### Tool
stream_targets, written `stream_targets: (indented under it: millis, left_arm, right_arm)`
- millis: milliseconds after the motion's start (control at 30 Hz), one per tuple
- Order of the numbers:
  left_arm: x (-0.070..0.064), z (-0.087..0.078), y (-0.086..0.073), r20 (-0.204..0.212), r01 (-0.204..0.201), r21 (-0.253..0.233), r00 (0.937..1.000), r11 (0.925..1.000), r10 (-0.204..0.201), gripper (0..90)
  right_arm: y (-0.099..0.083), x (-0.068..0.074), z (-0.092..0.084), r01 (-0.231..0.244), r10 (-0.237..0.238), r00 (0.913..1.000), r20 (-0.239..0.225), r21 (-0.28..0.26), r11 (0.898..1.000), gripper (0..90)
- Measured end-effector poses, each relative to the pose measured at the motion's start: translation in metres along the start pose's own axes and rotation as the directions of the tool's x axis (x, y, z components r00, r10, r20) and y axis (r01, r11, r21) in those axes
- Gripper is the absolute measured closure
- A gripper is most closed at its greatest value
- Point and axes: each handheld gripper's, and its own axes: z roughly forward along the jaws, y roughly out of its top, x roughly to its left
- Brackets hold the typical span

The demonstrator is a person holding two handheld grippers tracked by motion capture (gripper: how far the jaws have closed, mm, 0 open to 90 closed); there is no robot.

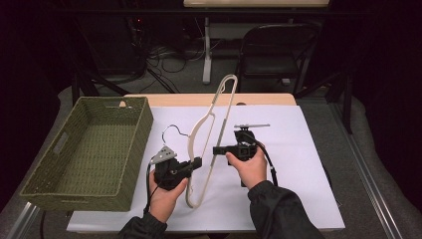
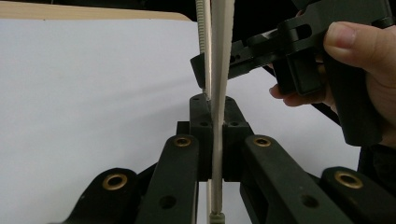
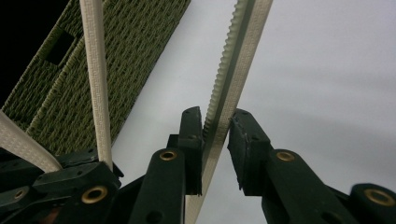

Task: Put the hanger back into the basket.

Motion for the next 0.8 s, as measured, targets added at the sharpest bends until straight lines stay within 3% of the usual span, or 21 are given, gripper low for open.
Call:
stream_targets:
  millis: [233, 567, 800]
  left_arm:
    - [0.0016, -0.0004, 0.0004, -0.002, 0.006, 0.007, 1.0, 1.0, -0.006, 87.2]
    - [0.0097, -0.0071, 0.0037, -0.027, 0.032, -0.013, 0.9991, 0.9994, -0.032, 87.2]
    - [0.0094, -0.0098, 0.0047, -0.038, 0.028, -0.014, 0.9989, 0.9995, -0.028, 87.2]
  right_arm:
    - [-0.0025, 0.002, -0.0002, 0.042, -0.042, 0.9988, 0.026, 0.005, 0.999, 71.3]
    - [-0.0018, -0.0024, -0.0053, 0.047, -0.046, 0.9972, 0.059, -0.012, 0.999, 63.0]
    - [-0.0038, -0.0032, -0.0057, 0.104, -0.102, 0.9904, 0.093, -0.014, 0.994, 57.5]
